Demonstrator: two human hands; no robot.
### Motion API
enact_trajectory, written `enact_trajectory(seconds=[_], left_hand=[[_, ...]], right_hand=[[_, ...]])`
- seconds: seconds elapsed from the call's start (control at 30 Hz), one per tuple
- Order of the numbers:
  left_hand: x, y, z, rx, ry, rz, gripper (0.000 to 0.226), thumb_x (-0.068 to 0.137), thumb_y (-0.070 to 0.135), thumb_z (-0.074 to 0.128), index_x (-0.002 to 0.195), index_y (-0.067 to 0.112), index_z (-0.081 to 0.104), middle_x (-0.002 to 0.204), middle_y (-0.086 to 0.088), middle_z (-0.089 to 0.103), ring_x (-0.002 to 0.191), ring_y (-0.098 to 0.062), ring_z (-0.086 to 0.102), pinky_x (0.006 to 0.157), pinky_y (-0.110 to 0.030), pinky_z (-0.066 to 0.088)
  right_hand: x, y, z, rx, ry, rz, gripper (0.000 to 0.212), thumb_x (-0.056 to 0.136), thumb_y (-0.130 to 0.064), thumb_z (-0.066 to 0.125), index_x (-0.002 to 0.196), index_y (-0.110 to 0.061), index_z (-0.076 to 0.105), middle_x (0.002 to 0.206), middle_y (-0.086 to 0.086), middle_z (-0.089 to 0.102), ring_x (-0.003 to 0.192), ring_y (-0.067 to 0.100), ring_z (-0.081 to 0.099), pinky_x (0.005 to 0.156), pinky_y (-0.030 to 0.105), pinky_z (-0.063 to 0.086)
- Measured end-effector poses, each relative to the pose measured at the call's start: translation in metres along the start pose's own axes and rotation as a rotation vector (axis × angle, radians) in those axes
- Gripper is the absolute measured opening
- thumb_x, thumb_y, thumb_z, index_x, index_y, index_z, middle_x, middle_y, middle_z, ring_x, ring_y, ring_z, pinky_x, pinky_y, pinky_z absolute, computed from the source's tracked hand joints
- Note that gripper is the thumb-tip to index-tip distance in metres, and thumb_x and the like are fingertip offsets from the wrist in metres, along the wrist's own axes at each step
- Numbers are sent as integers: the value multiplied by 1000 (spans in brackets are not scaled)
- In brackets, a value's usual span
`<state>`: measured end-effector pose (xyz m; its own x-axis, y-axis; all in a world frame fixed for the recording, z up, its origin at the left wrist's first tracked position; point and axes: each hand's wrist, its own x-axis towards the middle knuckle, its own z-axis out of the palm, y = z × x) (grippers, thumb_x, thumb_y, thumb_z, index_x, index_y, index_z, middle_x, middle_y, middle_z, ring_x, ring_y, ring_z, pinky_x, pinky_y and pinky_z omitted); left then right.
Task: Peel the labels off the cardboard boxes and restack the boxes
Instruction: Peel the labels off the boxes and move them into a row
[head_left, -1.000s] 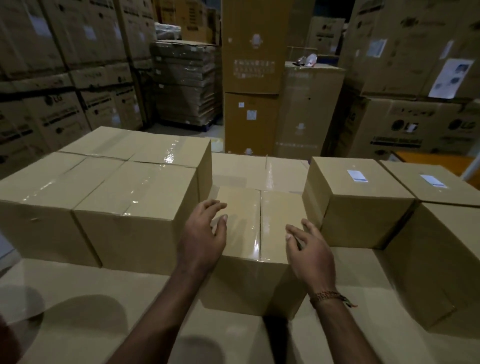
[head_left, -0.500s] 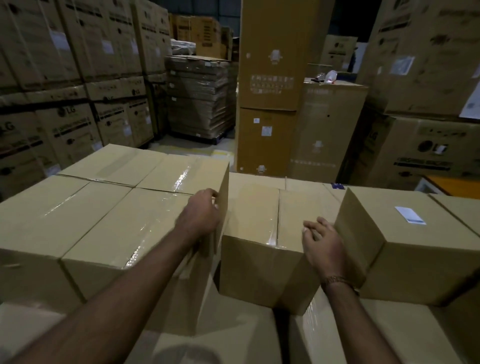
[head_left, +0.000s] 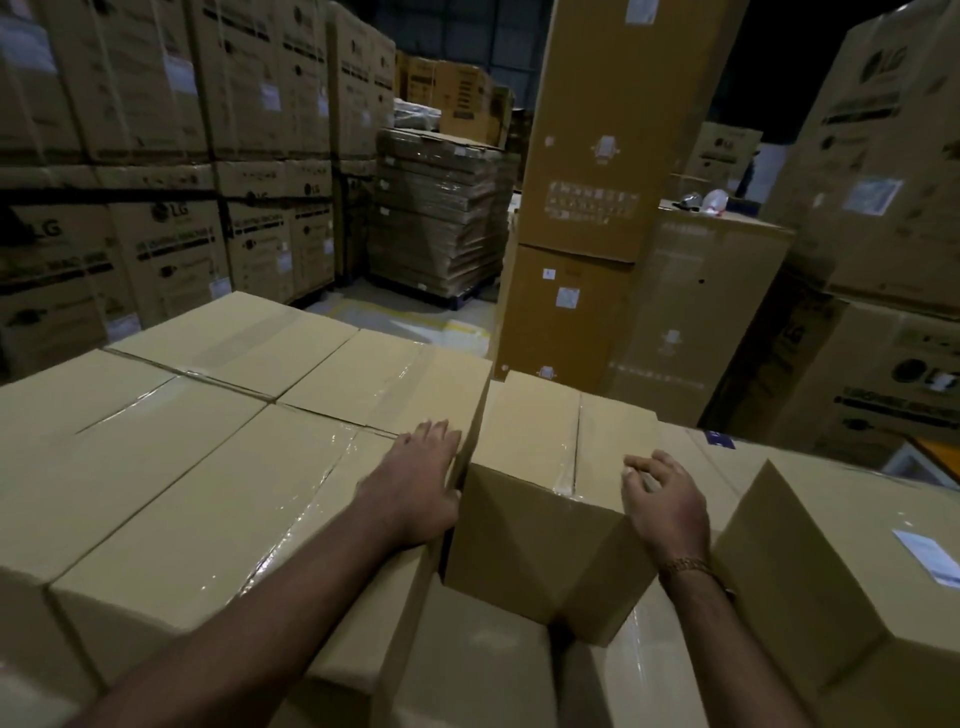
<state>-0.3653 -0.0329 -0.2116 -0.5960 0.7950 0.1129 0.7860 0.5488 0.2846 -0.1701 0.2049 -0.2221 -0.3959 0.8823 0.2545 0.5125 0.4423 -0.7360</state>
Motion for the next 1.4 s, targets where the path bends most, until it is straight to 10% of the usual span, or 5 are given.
enact_trajectory(seconds=[1.1, 1.4], left_hand=[[-8, 16, -11, 39, -17, 18, 92, 100, 49, 61, 169, 25, 5, 177, -6, 6, 162, -28, 5, 132, -49, 8], [-80, 109, -23, -524, 449, 116, 51, 100, 24, 65, 149, 32, 55, 153, 11, 54, 142, -8, 46, 118, -39, 43]], right_hand=[[-10, -48, -5, -311, 136, -218, 33, 110, -36, 47, 132, -23, 68, 134, 4, 64, 130, 28, 44, 105, 44, 40], [-96, -60, -54, -59, 110, -271, 18, 103, -22, 60, 112, -30, 74, 117, -7, 67, 119, 15, 48, 94, 33, 45]])
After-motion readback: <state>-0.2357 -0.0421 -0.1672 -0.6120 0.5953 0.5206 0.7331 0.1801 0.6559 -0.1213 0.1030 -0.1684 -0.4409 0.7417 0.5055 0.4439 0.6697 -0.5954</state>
